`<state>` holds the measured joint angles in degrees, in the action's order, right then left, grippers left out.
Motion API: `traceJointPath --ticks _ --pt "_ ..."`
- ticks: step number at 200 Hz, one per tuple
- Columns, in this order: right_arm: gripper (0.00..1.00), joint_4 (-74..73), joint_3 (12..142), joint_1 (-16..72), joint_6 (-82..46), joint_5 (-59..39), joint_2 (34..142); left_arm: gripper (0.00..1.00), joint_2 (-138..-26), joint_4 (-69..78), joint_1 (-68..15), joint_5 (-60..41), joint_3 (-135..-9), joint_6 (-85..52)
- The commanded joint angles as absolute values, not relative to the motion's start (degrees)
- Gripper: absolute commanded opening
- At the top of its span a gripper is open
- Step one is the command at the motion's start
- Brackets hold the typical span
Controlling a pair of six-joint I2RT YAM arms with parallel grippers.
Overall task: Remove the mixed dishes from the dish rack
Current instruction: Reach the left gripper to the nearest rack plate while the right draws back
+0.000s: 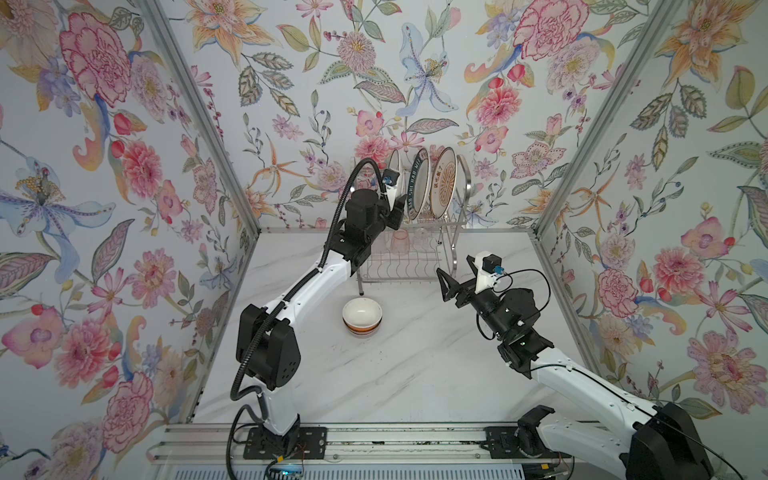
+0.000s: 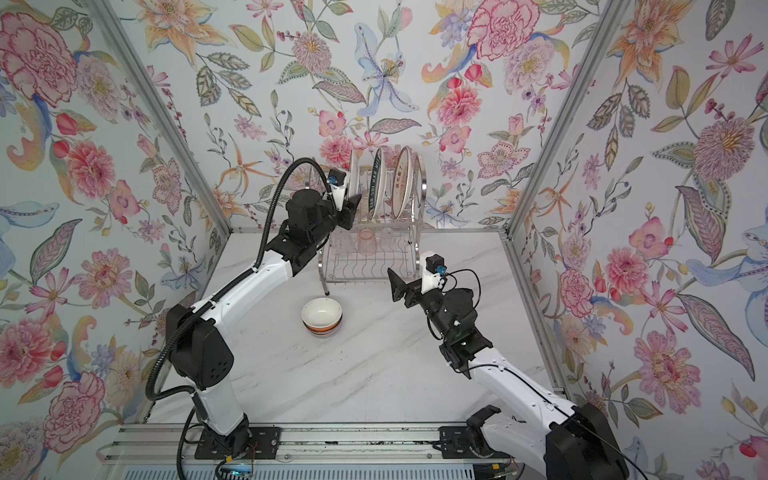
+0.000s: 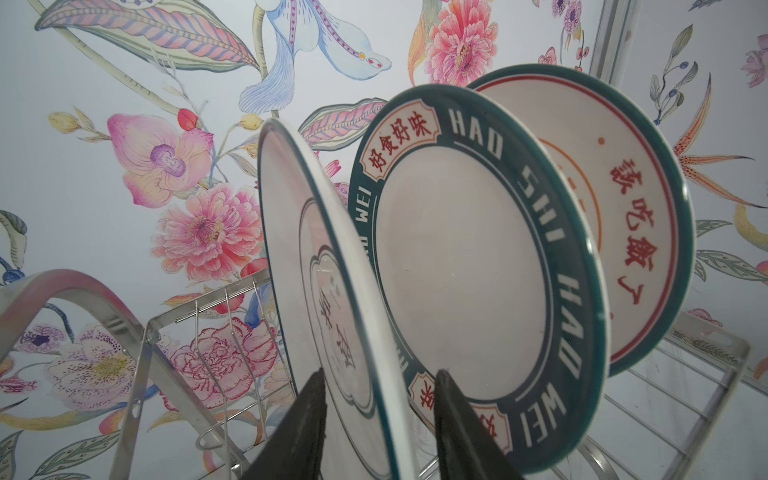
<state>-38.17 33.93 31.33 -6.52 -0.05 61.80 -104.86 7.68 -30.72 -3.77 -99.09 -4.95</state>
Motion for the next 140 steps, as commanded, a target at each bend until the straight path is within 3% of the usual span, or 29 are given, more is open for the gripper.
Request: traceJointPath --ticks 1,140 --pt "0.99 -37.88 34.19 30.85 -7.38 -1.0 62.38 0.41 -106.0 8.52 -31.21 -2.71 -100.53 -5.8" --pt "0.99 -37.65 34.63 30.64 -7.73 -1.31 63.01 0.28 -105.64 9.56 -31.2 -2.66 -98.79 -7.43"
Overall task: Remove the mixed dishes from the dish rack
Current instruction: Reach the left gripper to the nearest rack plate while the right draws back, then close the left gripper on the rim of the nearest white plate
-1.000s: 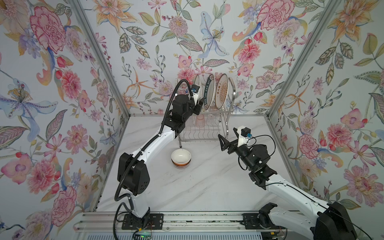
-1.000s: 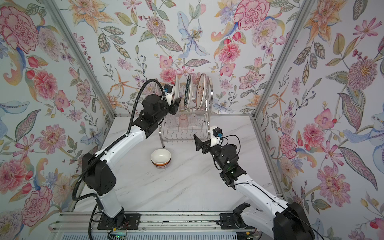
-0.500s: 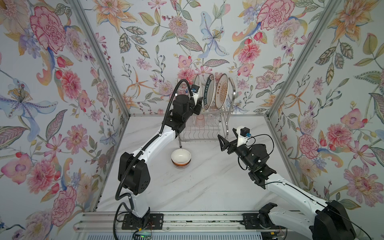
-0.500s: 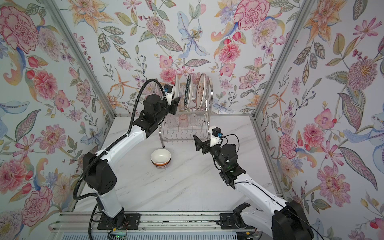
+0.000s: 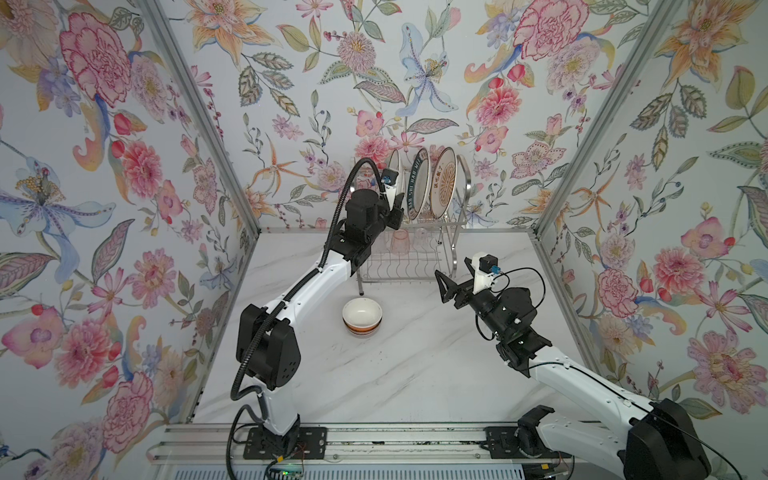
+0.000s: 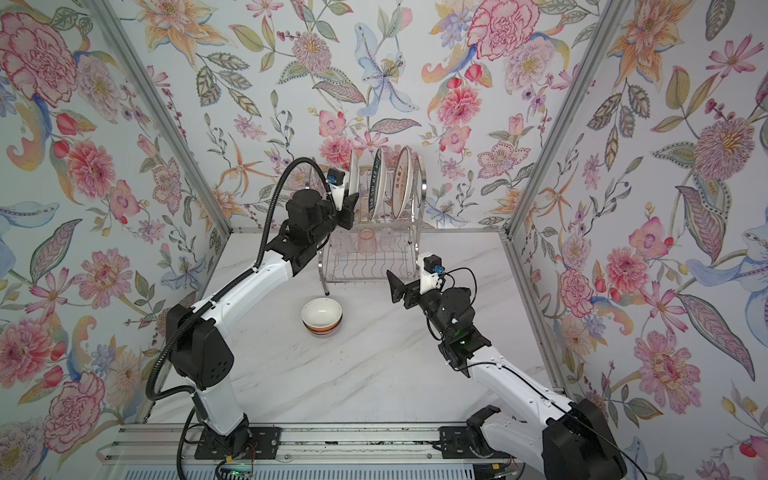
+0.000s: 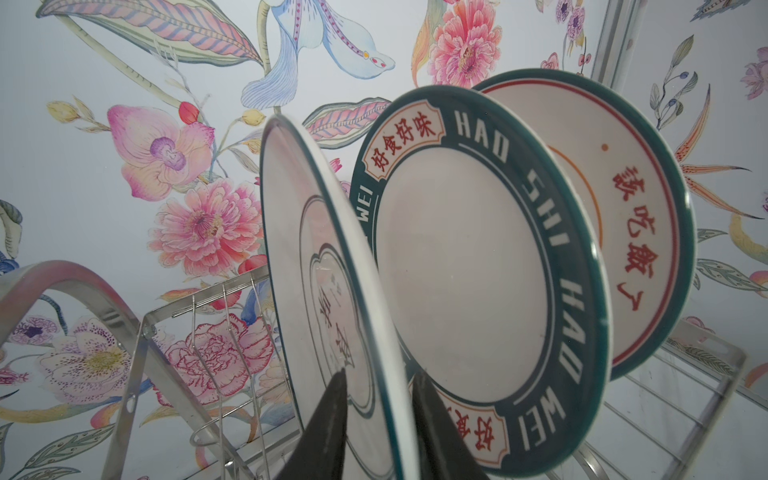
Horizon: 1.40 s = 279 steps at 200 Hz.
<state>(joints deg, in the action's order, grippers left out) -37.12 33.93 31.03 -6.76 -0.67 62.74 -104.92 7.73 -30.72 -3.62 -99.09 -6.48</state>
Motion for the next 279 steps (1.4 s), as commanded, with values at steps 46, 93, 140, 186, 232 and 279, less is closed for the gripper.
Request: traceJointPath --ticks 46,93,140,186,232,279 --pt "0.99 -37.6 34.63 30.59 -7.53 -1.36 63.08 0.21 -105.43 10.43 -31.21 -2.9 -98.09 -8.0" --pt "0.99 -38.81 34.37 30.59 -7.34 -2.17 63.1 0.16 -105.47 10.72 -31.2 -3.08 -97.99 -8.41" --pt "0.99 -39.29 34.37 30.59 -7.28 -2.7 63.15 0.15 -105.21 11.51 -31.2 -3.26 -97.83 -8.87" --pt "0.99 -39.29 34.45 30.59 -7.12 -3.07 63.2 0.14 -105.03 12.77 -31.21 -3.37 -97.33 -9.21" --pt "0.99 -39.23 34.91 30.59 -7.06 -3.42 63.57 0.1 -104.85 13.74 -31.2 -3.38 -97.03 -8.62" --pt "0.99 -39.22 35.64 30.59 -7.16 -4.0 64.22 0.02 -104.74 15.35 -31.22 -4.06 -97.64 -8.31"
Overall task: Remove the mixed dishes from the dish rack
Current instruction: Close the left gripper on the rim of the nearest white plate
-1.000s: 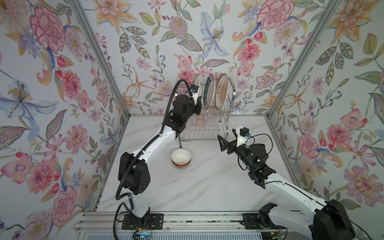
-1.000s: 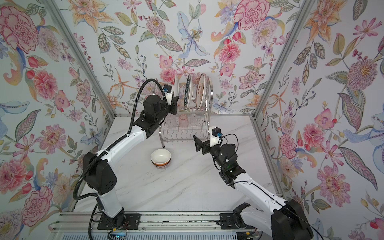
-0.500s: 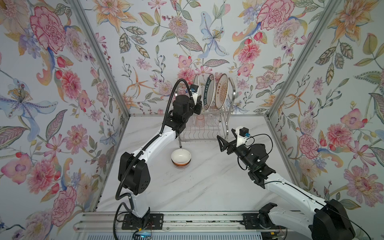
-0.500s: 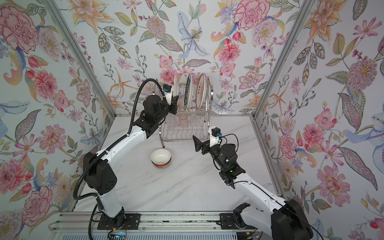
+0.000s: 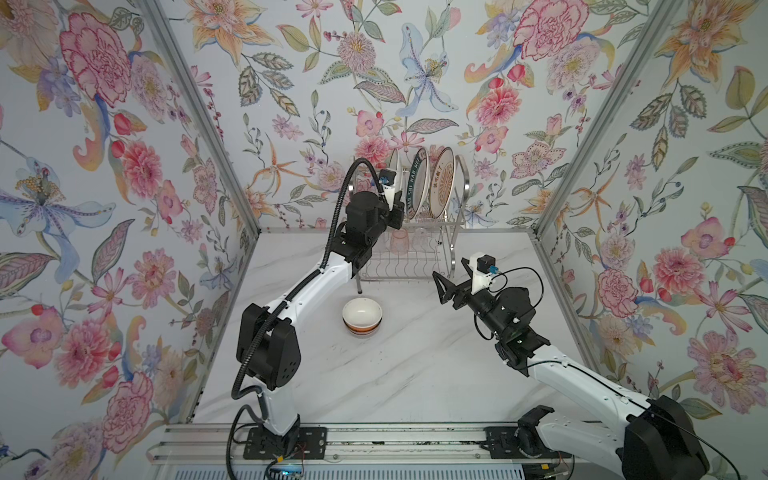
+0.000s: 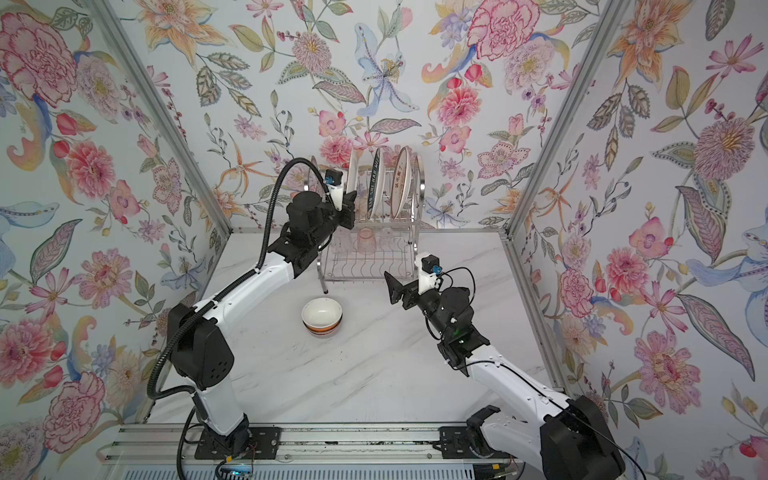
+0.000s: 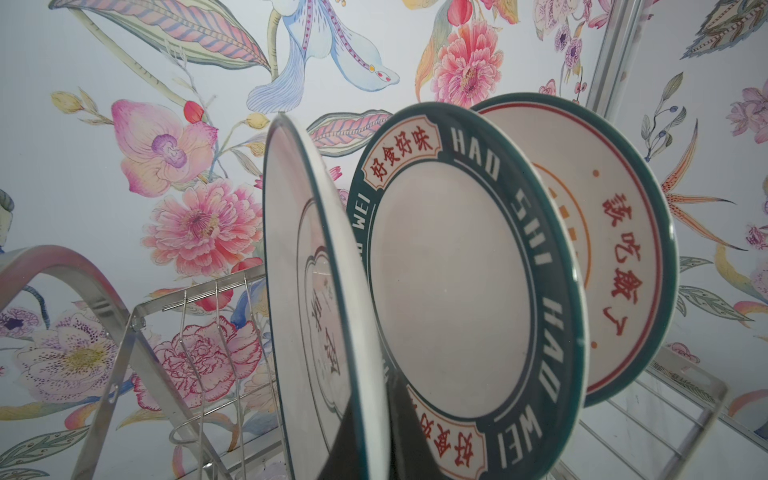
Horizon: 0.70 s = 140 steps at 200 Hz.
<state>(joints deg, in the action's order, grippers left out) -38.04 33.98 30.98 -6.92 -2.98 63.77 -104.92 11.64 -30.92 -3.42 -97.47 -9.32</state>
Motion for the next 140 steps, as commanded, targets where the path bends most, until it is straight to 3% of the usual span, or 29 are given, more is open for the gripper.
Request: traceJointPath --ticks 1,140 --pt "0.99 -39.21 35.66 30.59 -7.1 -4.02 64.23 0.02 -104.75 15.41 -31.21 -4.09 -97.64 -8.24" --pt "0.99 -39.68 37.07 30.63 -7.72 -5.26 65.85 0.0 -98.52 28.82 -31.2 -5.4 -93.2 -7.55"
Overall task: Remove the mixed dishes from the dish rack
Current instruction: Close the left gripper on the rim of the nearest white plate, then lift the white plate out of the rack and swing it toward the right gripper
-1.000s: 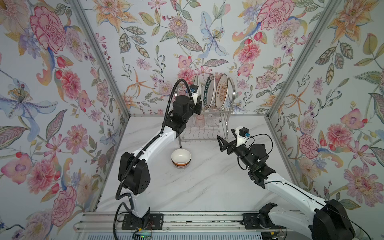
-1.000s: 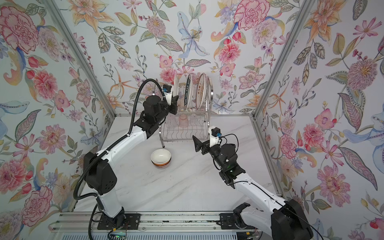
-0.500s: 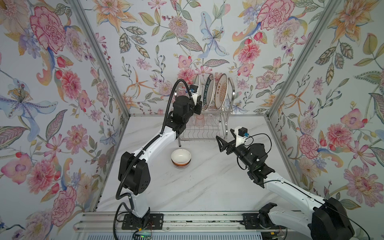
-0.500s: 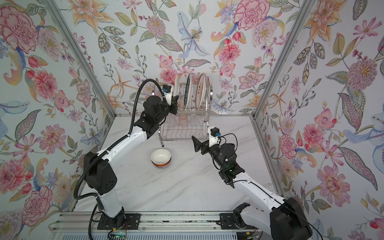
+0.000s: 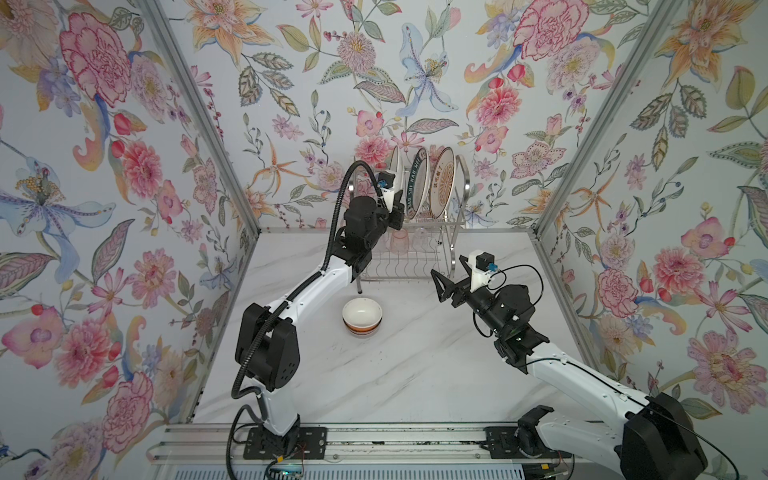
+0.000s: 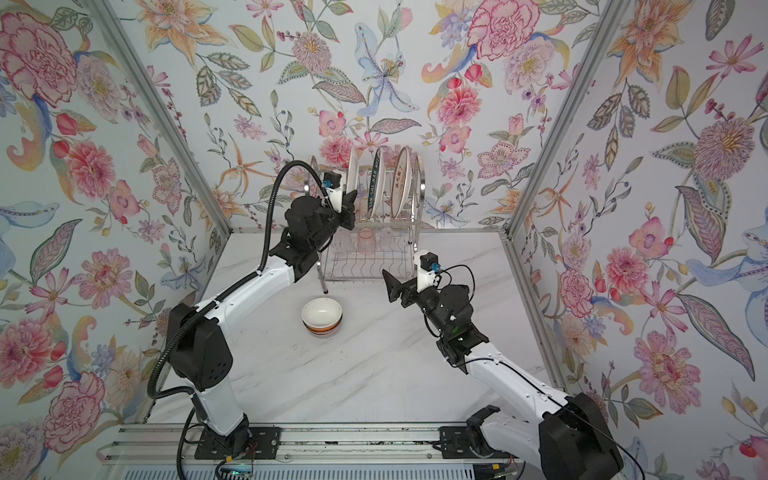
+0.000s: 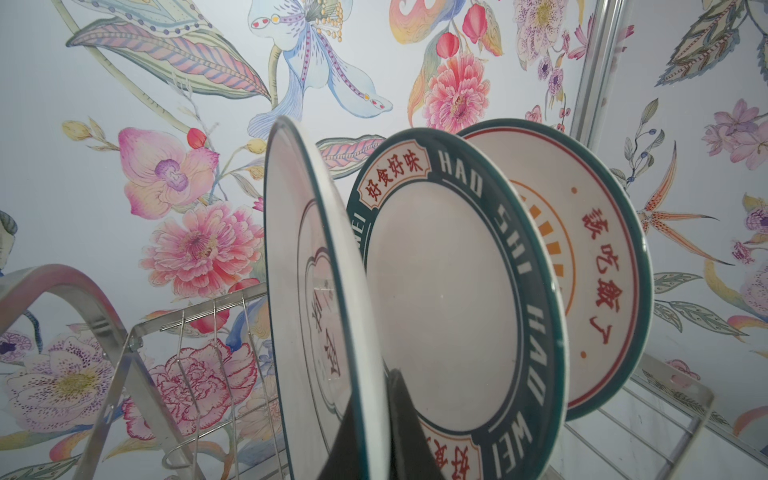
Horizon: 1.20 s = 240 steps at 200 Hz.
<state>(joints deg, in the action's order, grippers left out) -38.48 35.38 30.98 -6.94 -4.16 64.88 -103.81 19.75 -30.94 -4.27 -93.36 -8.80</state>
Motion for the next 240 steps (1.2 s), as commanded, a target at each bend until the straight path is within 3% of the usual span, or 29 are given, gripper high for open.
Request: traceJointPath --ticks 1,83,112,152,240 --pt "0.99 -39.66 37.08 30.65 -7.73 -5.27 65.93 0.0 -98.39 28.87 -31.2 -5.47 -93.14 -7.55" --pt "0.99 -39.43 37.35 31.11 -8.78 -5.12 65.03 0.0 -90.01 32.03 -31.17 -13.84 -85.83 -6.21" --pt "0.99 -37.1 37.69 31.16 -9.62 -3.92 63.43 0.0 -82.28 32.05 -31.12 -18.41 -80.63 -6.72" --pt "0.99 -31.54 37.97 31.03 -11.58 -2.83 60.59 0.0 -73.38 25.63 -31.2 -28.39 -74.23 -2.82" --pt "0.99 -6.8 43.34 27.22 -23.96 -4.24 53.82 0.0 -55.71 2.33 -32.08 -26.85 -58.52 18.21"
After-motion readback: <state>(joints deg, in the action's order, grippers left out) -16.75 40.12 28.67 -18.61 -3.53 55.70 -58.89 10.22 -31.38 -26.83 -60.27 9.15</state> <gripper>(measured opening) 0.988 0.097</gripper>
